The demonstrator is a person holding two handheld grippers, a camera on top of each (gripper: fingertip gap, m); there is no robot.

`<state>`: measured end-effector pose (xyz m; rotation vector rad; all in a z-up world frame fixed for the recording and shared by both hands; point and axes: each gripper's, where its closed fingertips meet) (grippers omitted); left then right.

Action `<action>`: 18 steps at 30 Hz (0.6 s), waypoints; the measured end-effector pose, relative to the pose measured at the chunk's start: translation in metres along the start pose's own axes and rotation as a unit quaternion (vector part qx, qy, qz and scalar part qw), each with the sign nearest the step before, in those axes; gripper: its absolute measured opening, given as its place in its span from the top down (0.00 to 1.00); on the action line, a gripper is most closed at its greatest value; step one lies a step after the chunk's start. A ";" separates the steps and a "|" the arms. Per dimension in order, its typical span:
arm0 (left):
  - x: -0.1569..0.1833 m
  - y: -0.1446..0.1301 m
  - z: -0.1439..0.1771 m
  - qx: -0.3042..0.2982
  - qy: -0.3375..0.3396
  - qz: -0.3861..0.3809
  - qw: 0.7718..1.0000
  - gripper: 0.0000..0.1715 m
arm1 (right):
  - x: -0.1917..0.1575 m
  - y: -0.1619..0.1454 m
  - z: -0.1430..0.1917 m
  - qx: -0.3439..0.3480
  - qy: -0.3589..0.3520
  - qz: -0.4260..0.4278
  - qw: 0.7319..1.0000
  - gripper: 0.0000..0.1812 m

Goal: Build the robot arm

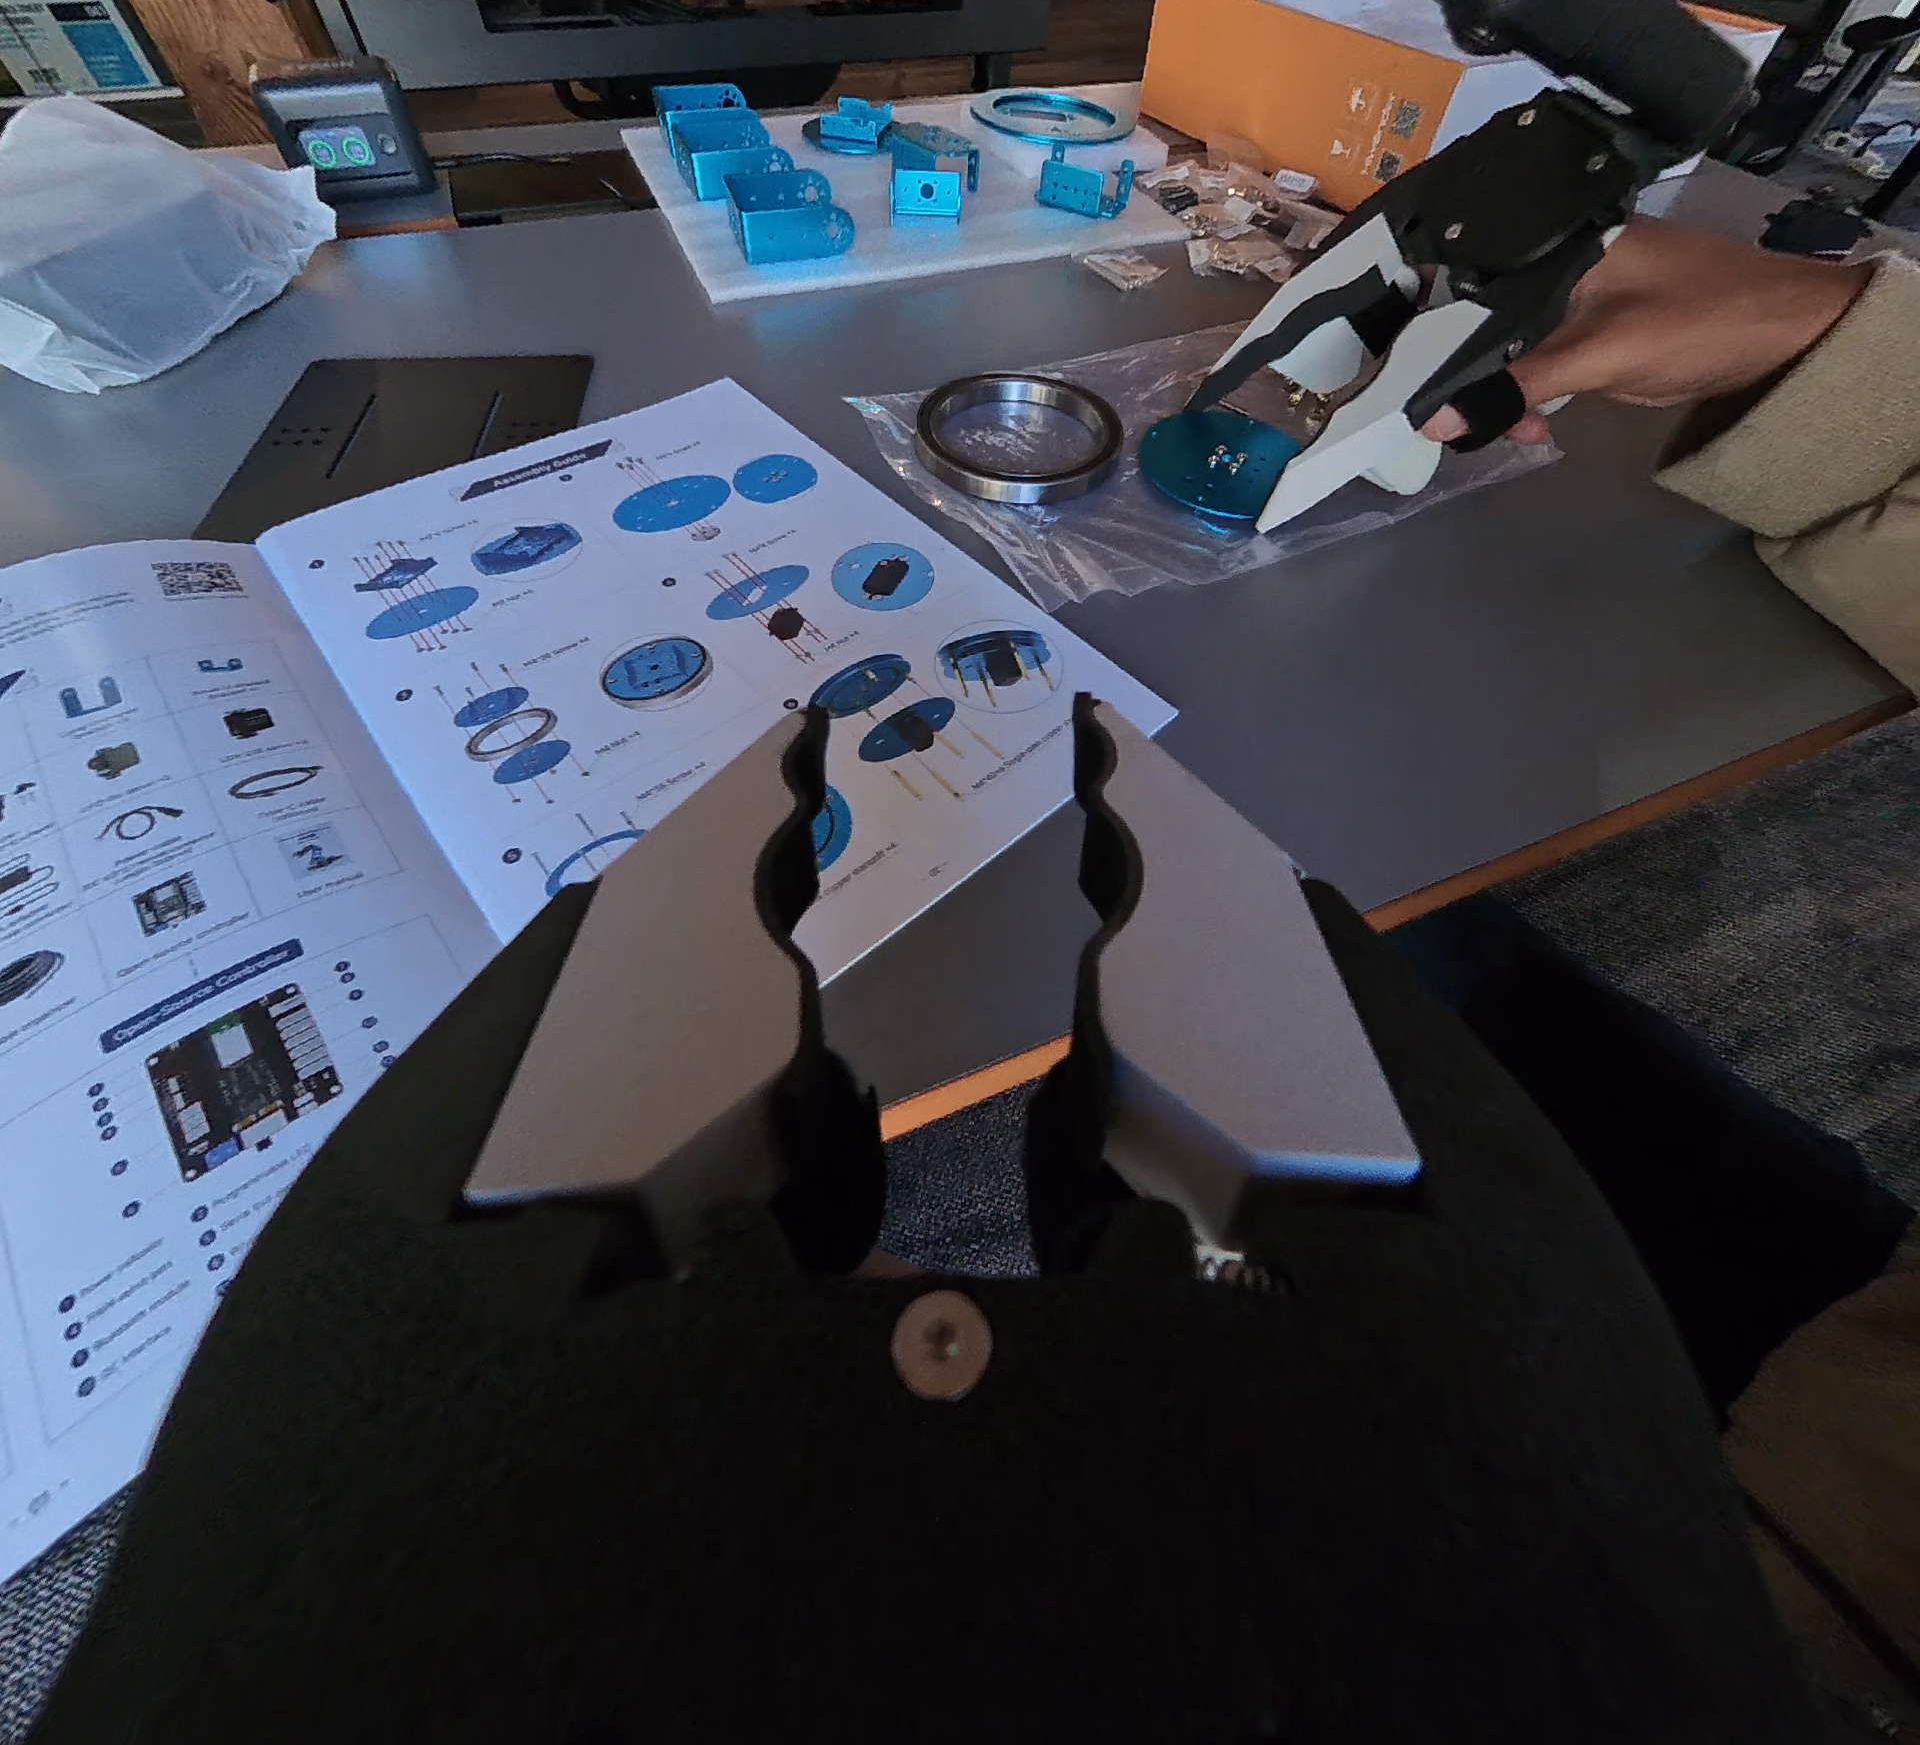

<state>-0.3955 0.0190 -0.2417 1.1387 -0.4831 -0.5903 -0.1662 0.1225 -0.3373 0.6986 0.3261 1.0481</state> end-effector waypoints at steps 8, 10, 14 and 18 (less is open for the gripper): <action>0.000 0.005 0.007 0.009 0.005 -0.002 1.000 0.72 | 0.000 0.005 -0.001 0.001 -0.015 0.008 1.000 0.55; 0.000 0.005 0.007 0.009 0.006 -0.002 1.000 0.72 | -0.007 0.009 -0.004 0.004 -0.001 0.006 1.000 0.55; 0.000 0.005 0.005 0.009 0.004 0.000 1.000 0.72 | -0.015 0.015 -0.011 -0.001 0.008 0.005 1.000 0.55; 0.001 0.005 -0.002 0.005 -0.001 0.002 1.000 0.72 | -0.017 0.017 -0.014 0.002 0.019 -0.005 1.000 0.54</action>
Point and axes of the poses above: each gripper's, where its closed fingertips meet, z back along the fingers, y out of its top, x = y × z across the jaws, and after that the axes turned 3 degrees about -y, right-handed
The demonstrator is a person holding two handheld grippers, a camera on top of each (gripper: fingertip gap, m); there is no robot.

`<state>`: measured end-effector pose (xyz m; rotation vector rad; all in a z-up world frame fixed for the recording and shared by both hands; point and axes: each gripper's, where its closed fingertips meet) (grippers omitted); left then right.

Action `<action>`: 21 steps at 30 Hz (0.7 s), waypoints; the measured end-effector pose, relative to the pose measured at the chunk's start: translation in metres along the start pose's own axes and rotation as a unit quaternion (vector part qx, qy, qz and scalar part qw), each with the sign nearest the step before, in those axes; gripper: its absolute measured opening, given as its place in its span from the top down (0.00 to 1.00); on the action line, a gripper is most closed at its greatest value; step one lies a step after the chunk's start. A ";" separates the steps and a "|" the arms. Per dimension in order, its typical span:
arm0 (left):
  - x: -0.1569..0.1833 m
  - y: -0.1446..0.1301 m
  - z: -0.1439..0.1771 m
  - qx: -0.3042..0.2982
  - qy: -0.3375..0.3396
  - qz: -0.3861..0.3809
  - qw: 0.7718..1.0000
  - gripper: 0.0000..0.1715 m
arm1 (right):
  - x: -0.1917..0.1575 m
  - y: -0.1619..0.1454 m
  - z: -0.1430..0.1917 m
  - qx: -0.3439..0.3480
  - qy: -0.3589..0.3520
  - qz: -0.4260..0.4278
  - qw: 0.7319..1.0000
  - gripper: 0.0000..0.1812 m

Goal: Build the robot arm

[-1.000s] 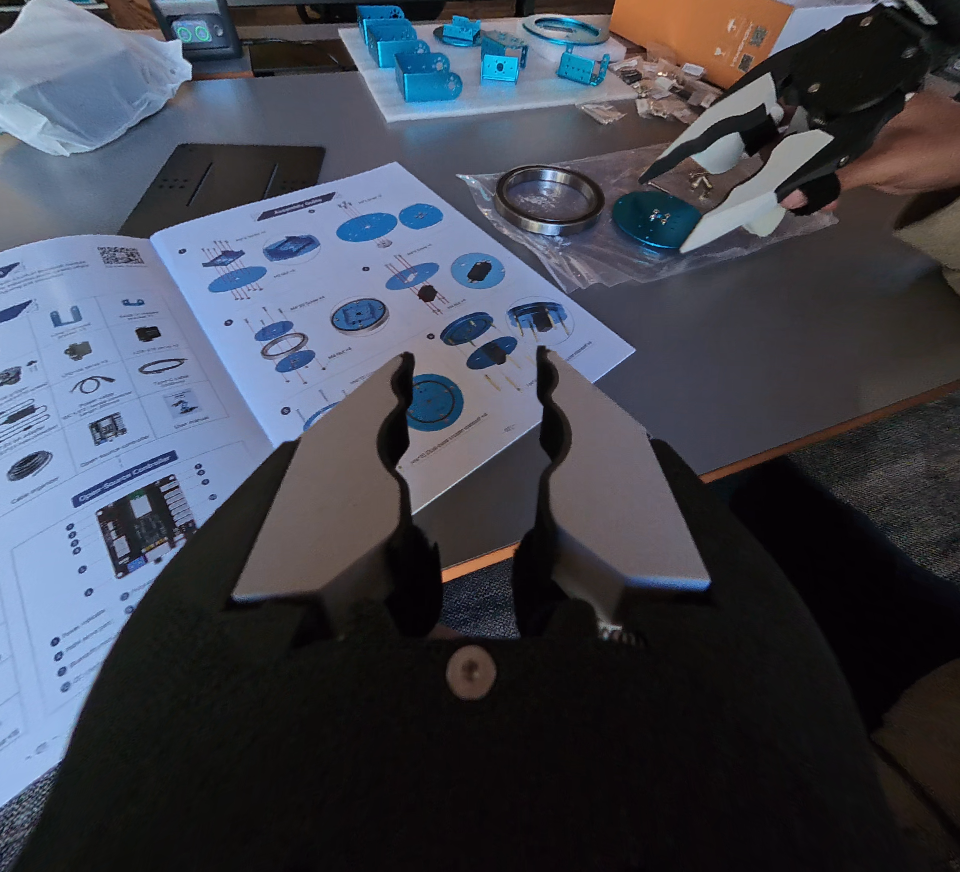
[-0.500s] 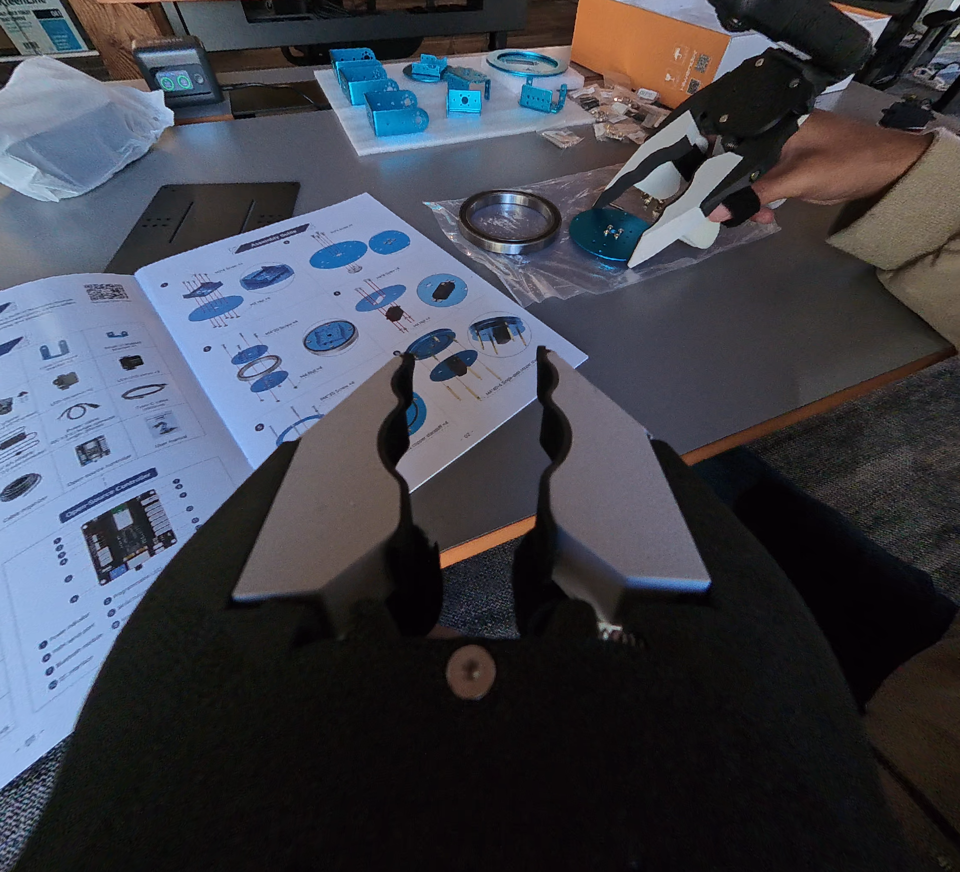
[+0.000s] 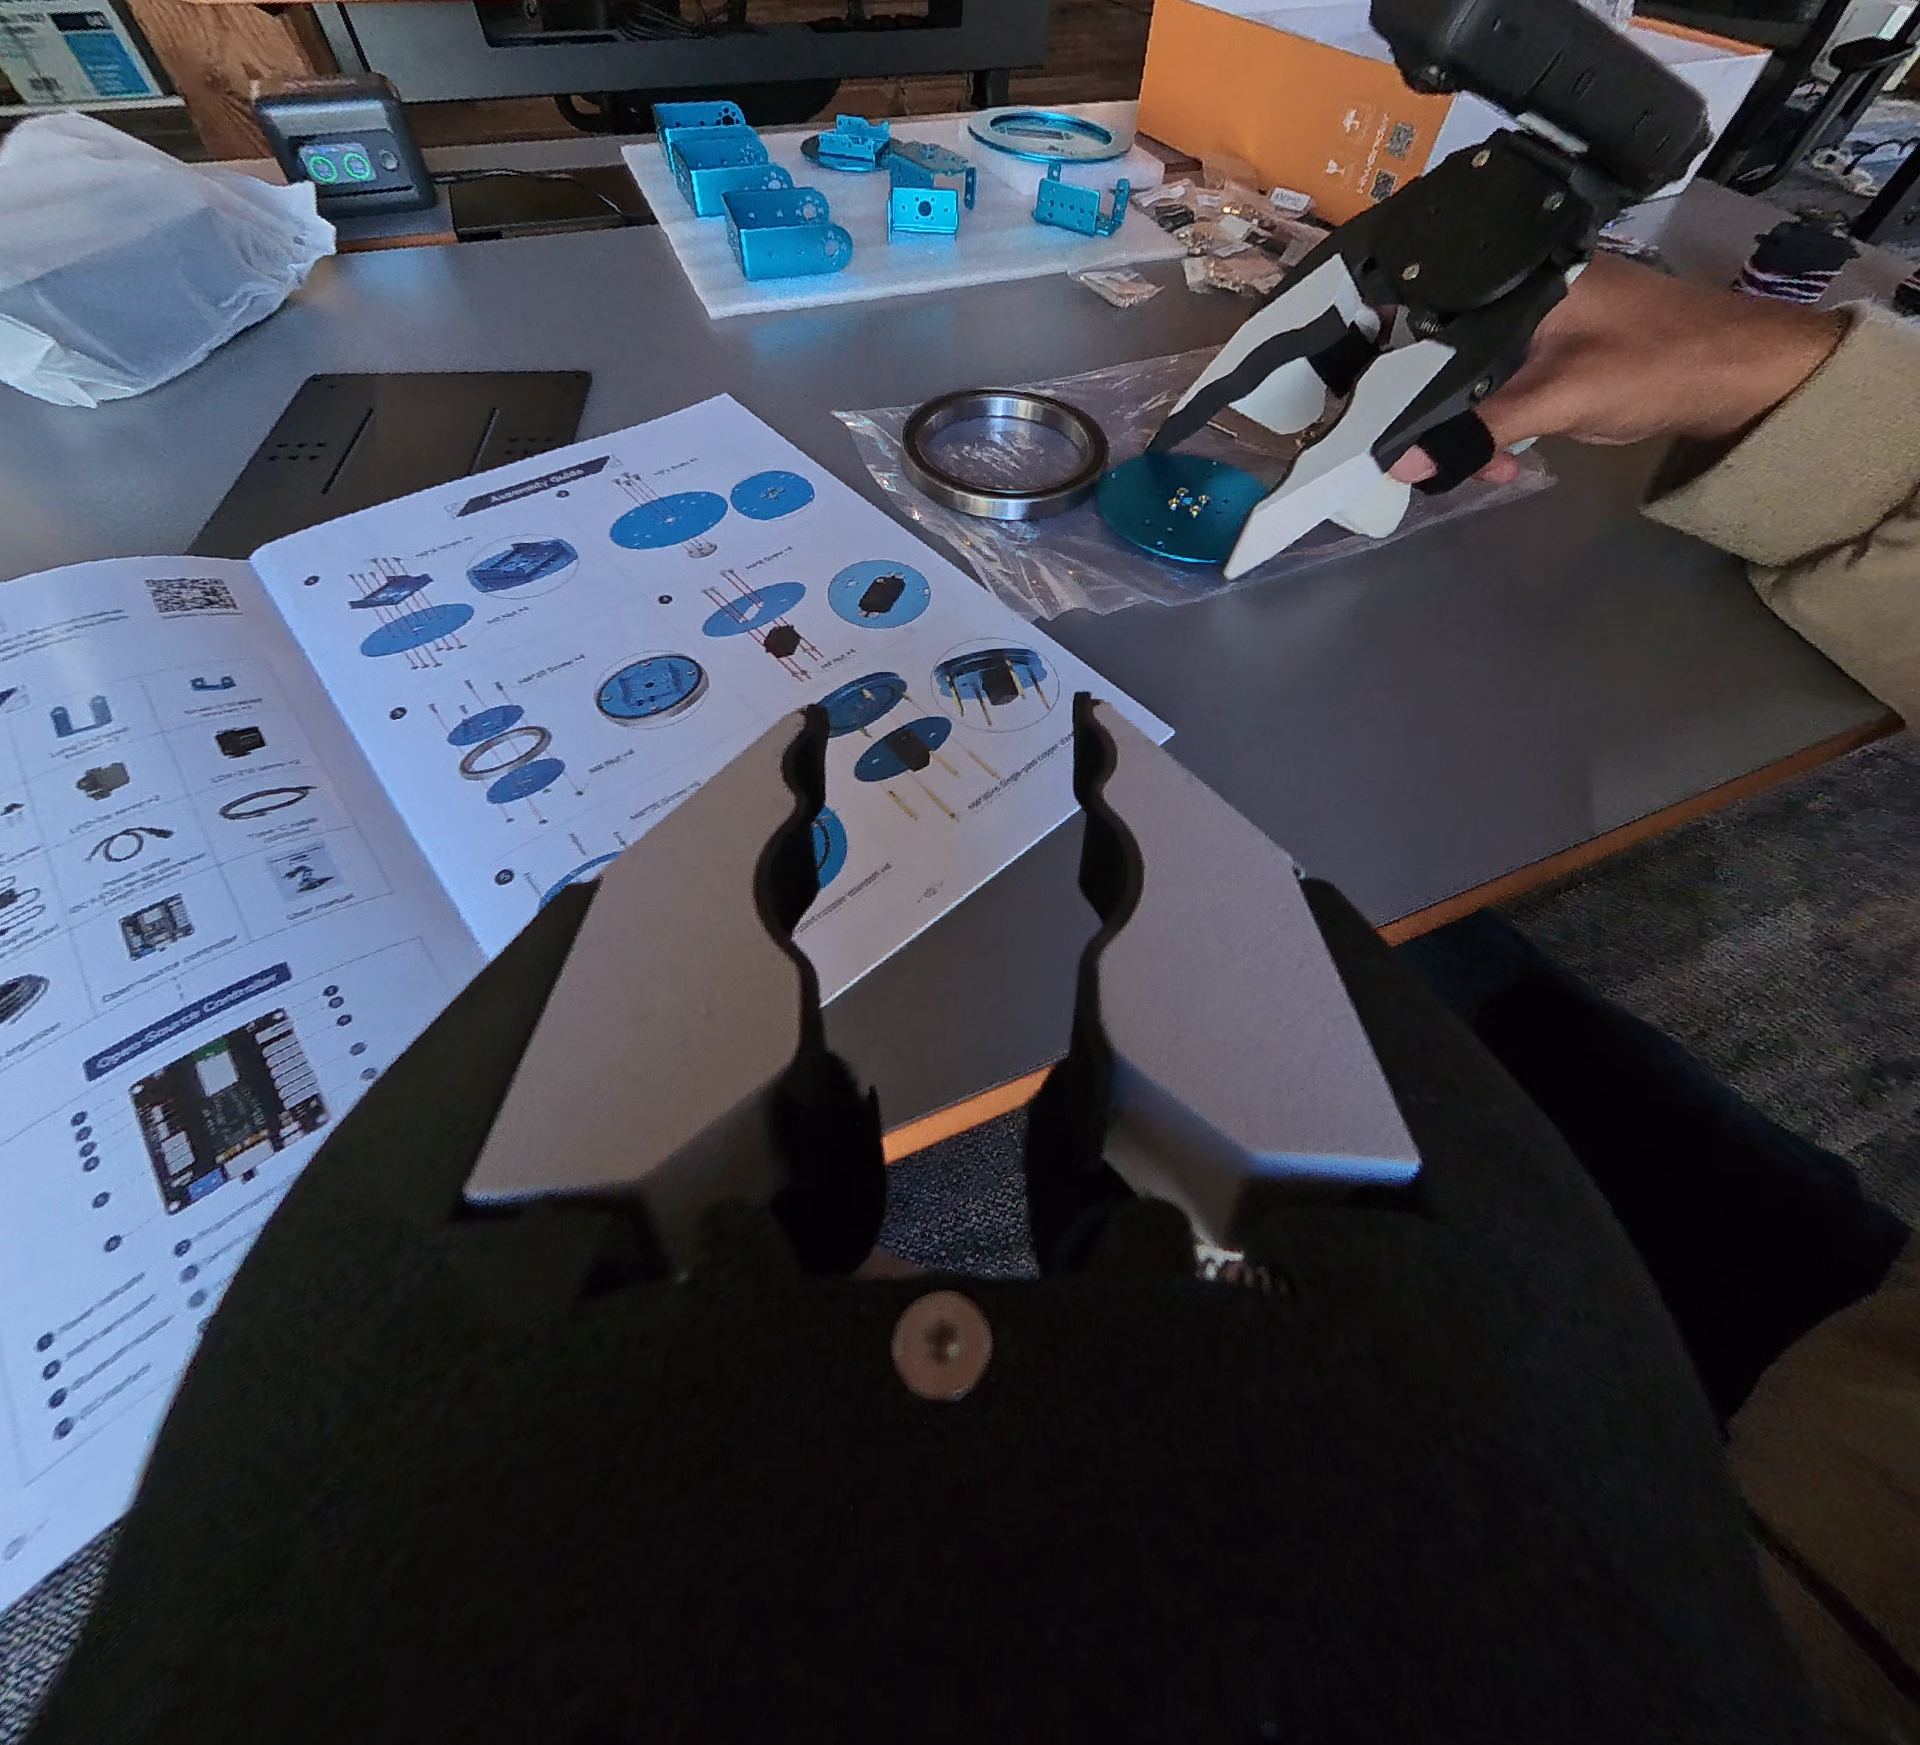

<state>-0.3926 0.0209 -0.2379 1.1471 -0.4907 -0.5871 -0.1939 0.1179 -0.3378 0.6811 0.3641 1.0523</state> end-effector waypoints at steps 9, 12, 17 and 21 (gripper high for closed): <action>0.009 -0.003 -0.029 -0.075 -0.096 -0.011 0.993 0.72 | 0.029 0.043 0.022 0.082 0.028 -0.008 0.996 0.41; -0.001 0.003 -0.039 -0.098 -0.104 -0.014 0.990 0.72 | 0.044 0.051 -0.003 0.024 0.013 0.016 1.000 0.38; -0.014 0.024 -0.060 -0.086 -0.120 -0.011 0.989 0.72 | 0.050 0.049 -0.039 -0.036 0.026 0.031 0.999 0.34; -0.025 0.035 -0.117 -0.108 -0.143 0.048 0.983 0.72 | 0.051 0.045 -0.035 -0.026 0.024 0.031 0.999 0.44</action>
Point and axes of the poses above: each gripper's, where its closed fingertips meet, z back along the fingers, y out of its top, x = y × z across the jaws, and after that the axes turned 3 degrees about -y, right-handed
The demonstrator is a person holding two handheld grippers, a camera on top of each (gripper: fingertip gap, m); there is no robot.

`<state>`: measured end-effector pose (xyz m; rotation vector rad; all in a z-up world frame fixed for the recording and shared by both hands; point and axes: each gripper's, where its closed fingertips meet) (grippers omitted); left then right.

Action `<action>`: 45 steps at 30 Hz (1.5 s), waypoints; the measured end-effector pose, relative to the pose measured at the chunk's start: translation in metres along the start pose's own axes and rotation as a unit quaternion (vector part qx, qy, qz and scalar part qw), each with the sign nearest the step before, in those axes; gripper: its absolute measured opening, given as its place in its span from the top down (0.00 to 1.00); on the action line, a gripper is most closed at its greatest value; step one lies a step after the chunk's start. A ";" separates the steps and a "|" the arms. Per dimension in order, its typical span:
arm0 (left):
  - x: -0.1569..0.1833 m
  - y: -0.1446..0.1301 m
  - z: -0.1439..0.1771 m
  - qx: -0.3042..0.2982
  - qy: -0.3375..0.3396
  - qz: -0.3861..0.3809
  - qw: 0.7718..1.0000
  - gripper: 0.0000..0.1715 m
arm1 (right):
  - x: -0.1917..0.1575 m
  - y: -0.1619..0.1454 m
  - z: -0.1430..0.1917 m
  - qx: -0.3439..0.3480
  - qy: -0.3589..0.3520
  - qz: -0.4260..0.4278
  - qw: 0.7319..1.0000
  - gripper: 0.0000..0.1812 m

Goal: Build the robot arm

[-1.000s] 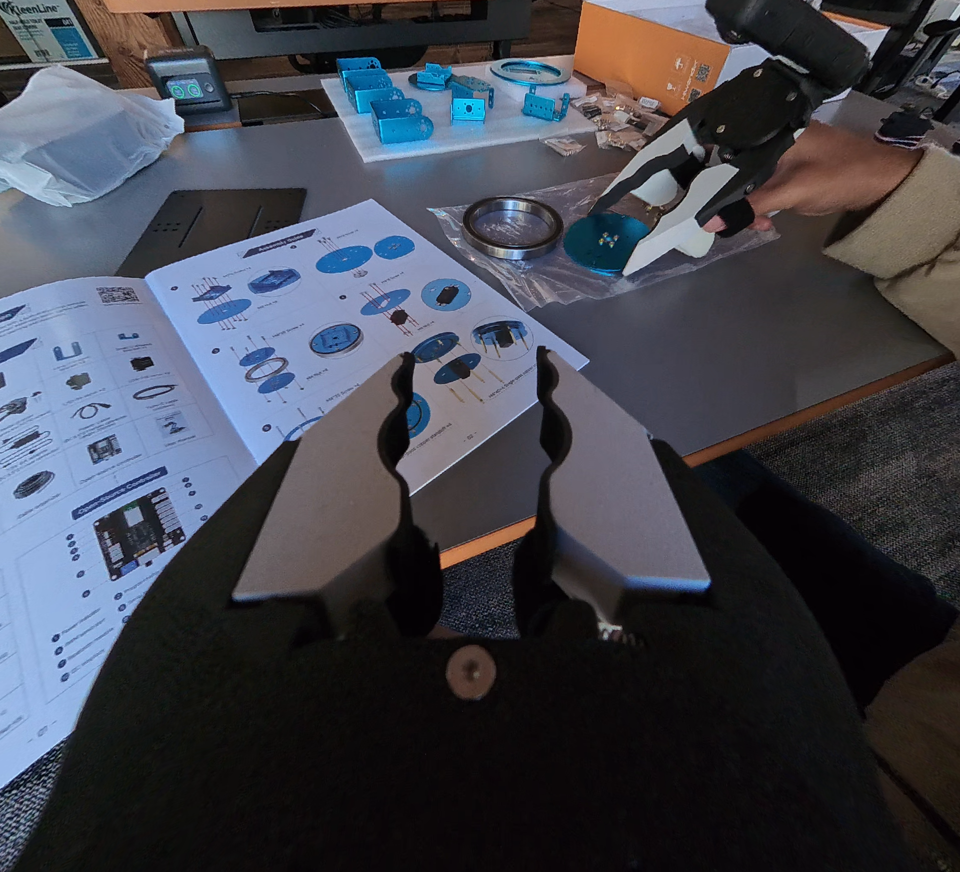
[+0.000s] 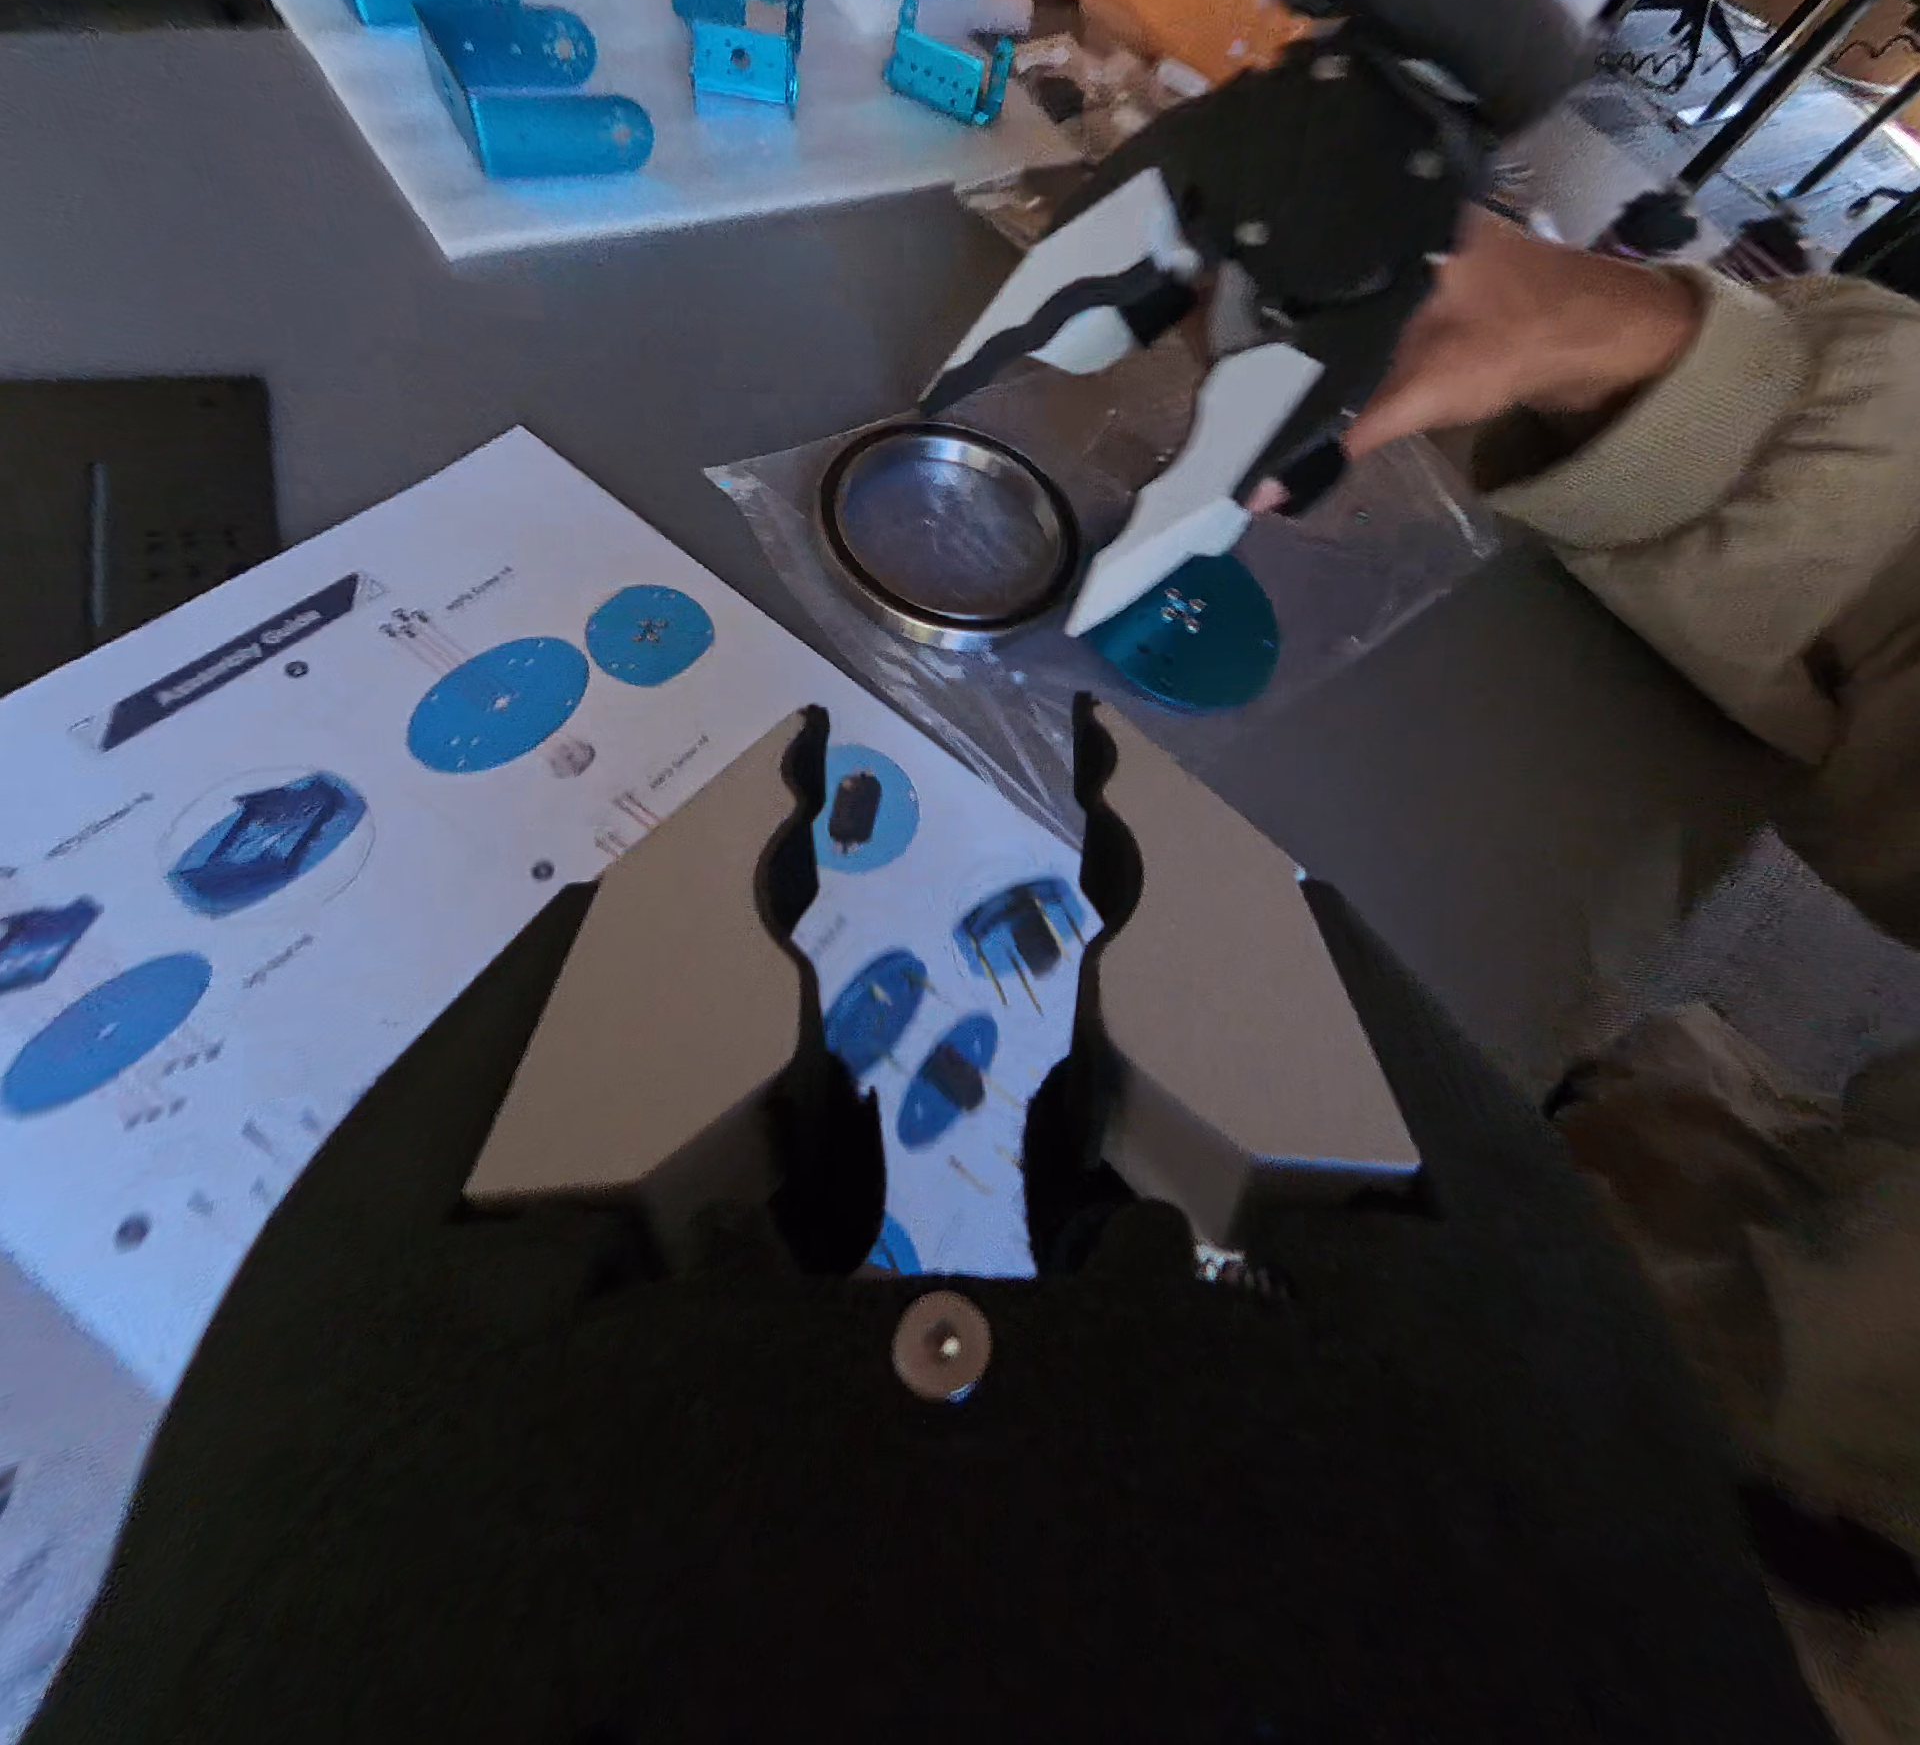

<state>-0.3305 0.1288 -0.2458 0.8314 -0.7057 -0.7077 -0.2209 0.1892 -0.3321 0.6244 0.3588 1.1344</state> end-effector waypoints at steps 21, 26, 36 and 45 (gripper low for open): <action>-0.041 0.000 -0.138 -0.193 0.122 -0.070 0.971 0.73 | 0.044 -0.008 0.003 -0.052 -0.157 0.002 0.986 0.94; -0.042 -0.008 -0.136 -0.190 0.106 -0.042 0.975 0.73 | 0.043 0.011 0.021 0.012 -0.148 -0.017 0.989 0.95; -0.022 -0.005 -0.134 -0.181 0.035 -0.029 0.982 0.93 | 0.034 0.039 0.067 0.055 -0.166 -0.005 0.985 1.00; -0.023 -0.005 -0.135 -0.183 0.071 -0.088 0.977 0.94 | 0.017 -0.012 0.026 -0.020 -0.095 -0.056 0.994 0.75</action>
Point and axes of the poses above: each gripper's, where its closed fingertips meet, z back along the fingers, y out of its top, x = y × z across the jaws, and after that the axes turned 3 degrees about -y, right-handed
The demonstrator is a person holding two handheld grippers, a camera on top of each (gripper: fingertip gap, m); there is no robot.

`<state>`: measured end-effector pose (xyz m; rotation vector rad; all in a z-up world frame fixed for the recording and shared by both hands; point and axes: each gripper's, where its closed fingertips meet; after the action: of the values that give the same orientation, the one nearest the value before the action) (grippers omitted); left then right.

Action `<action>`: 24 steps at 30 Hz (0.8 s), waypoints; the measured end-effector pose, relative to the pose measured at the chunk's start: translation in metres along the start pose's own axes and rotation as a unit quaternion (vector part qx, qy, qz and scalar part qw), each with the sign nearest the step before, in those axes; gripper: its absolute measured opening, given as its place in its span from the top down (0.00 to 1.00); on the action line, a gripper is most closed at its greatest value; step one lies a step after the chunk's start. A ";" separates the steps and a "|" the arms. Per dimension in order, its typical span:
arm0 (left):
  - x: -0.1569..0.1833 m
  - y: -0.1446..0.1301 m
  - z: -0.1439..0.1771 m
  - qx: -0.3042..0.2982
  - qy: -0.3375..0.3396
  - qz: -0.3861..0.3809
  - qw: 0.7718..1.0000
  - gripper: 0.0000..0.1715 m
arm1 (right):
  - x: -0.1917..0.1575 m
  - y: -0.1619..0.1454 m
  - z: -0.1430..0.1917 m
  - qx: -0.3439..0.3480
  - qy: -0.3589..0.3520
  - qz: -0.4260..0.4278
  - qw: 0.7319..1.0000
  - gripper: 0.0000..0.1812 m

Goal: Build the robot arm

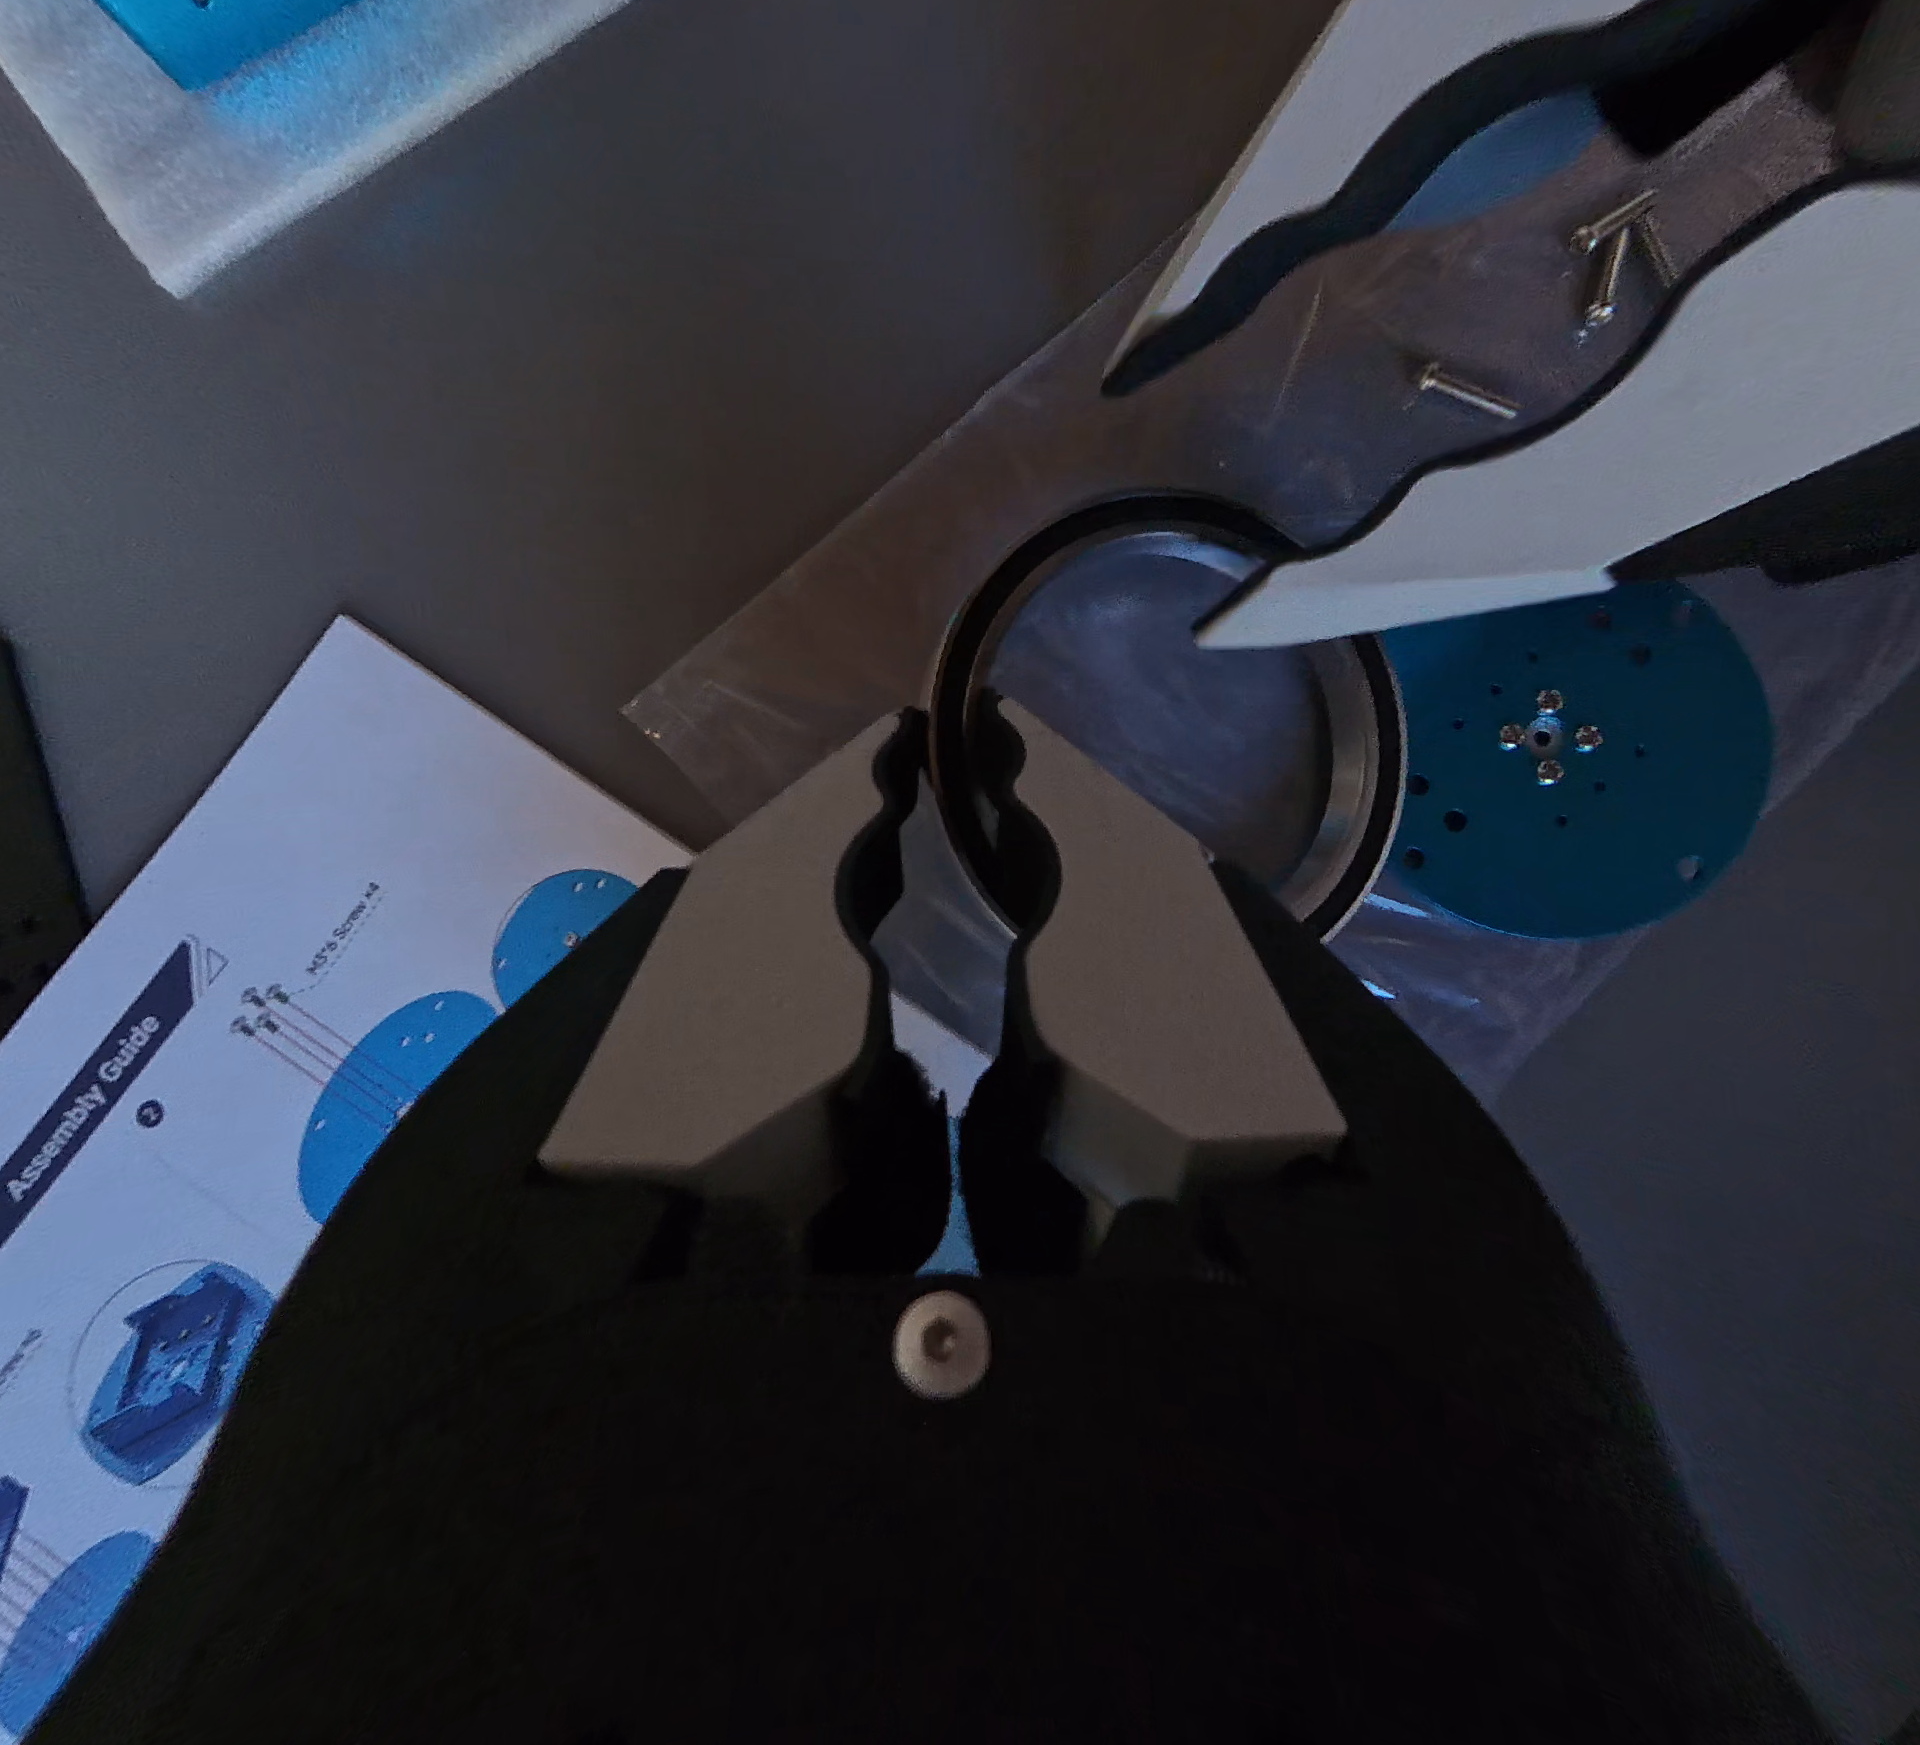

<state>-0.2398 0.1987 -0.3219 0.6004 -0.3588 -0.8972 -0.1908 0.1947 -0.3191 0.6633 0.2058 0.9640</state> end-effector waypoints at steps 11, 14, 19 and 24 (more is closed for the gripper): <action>0.024 0.023 0.032 0.040 -0.009 -0.018 0.999 0.93 | -0.005 0.010 0.025 -0.010 0.023 -0.034 0.999 0.93; 0.045 0.029 0.041 0.037 -0.045 -0.021 0.998 0.93 | -0.011 0.004 0.049 -0.037 0.032 -0.027 0.998 0.93; 0.074 0.013 0.021 0.008 -0.075 -0.026 0.997 0.93 | -0.021 -0.030 0.054 -0.063 0.020 -0.006 0.998 0.93; 0.091 0.001 0.007 -0.011 -0.104 -0.016 0.994 0.93 | -0.035 -0.059 0.047 -0.075 0.036 -0.015 0.996 0.92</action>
<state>-0.1901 0.1229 -0.3124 0.4949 -0.5276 -0.9957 -0.1487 0.1227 -0.3225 0.4867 0.2037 0.9645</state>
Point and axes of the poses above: each gripper's, where its closed fingertips meet, z back along the fingers, y out of its top, x = y × z across the jaws, and after that the axes turned 3 degrees about -y, right-handed
